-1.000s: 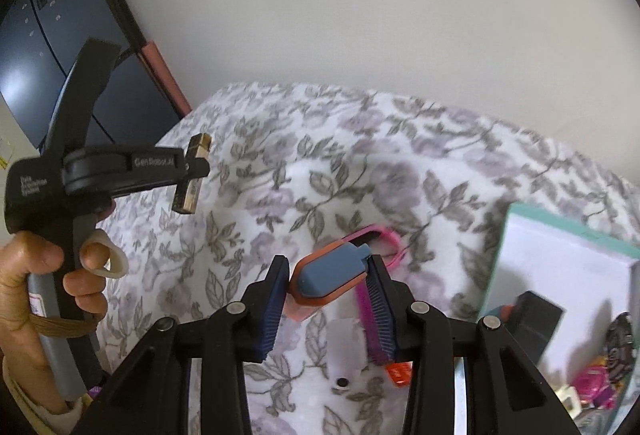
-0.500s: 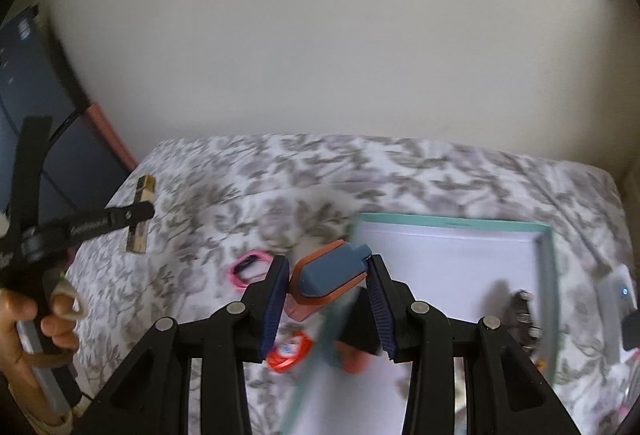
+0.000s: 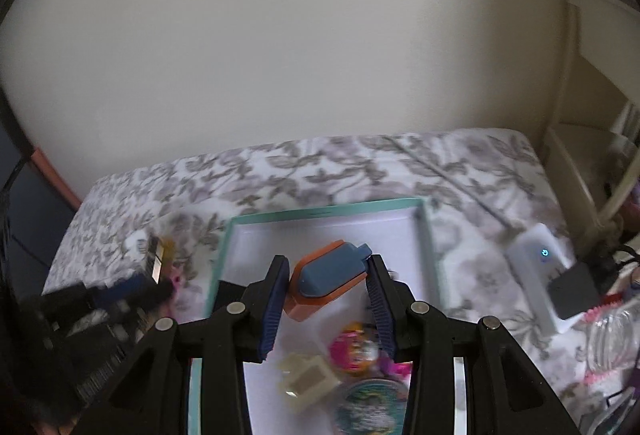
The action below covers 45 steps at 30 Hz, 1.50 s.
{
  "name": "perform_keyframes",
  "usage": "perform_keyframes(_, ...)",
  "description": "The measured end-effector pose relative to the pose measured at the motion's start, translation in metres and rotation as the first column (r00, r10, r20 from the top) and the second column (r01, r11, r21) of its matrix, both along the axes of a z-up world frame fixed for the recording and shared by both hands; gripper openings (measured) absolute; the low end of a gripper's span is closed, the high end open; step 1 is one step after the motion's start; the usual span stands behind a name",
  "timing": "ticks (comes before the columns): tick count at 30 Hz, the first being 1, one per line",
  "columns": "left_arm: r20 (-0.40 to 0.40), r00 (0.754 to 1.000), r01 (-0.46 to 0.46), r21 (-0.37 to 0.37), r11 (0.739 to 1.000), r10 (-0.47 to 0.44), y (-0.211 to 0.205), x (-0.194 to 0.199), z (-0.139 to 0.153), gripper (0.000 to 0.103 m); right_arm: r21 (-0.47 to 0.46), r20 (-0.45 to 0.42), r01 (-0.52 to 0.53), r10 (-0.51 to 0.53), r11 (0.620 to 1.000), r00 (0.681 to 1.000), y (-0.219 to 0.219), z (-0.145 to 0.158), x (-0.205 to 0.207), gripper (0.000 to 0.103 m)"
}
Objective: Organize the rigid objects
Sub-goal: 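Carry the gold bar and eraser over the teal tray, then open both tools to release the gold bar and eraser into the tray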
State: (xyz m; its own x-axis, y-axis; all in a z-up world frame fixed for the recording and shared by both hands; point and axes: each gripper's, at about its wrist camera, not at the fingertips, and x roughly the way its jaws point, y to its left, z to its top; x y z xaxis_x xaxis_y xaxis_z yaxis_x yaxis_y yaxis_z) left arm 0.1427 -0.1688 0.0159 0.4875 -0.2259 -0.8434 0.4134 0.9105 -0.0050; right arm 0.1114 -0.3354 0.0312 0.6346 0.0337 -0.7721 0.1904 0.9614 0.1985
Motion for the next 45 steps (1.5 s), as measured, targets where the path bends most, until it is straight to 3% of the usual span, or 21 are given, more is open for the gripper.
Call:
perform_keyframes(4, -0.002, 0.998, 0.059, 0.051, 0.997, -0.059, -0.026, -0.01, -0.02, 0.022, 0.006, -0.011, 0.027, -0.027, 1.0, 1.0, -0.013, -0.006, -0.003, 0.042)
perform_keyframes(11, -0.008, 0.994, 0.105, 0.075, 0.992, -0.105, -0.041, -0.015, -0.04, 0.022, -0.001, -0.055, 0.021, -0.021, 1.0, 0.998, -0.012, -0.022, 0.002, 0.042)
perform_keyframes(24, -0.05, 0.992, 0.122, 0.093, 0.988, -0.118, -0.046, -0.015, -0.058, 0.023, -0.004, -0.143, -0.026, 0.025, 1.0, 0.989, 0.009, -0.048, 0.018, 0.042)
perform_keyframes(34, -0.041, 0.993, 0.116, 0.098, 0.988, -0.112, -0.045, -0.015, -0.056, 0.023, 0.011, -0.168, -0.039, 0.041, 0.999, 0.985, 0.014, -0.055, 0.021, 0.042)
perform_keyframes(45, -0.024, 0.995, 0.098, 0.089, 0.991, -0.097, -0.04, -0.013, -0.046, 0.023, -0.009, -0.144, -0.042, 0.04, 0.999, 0.989, 0.014, -0.043, 0.017, 0.043)
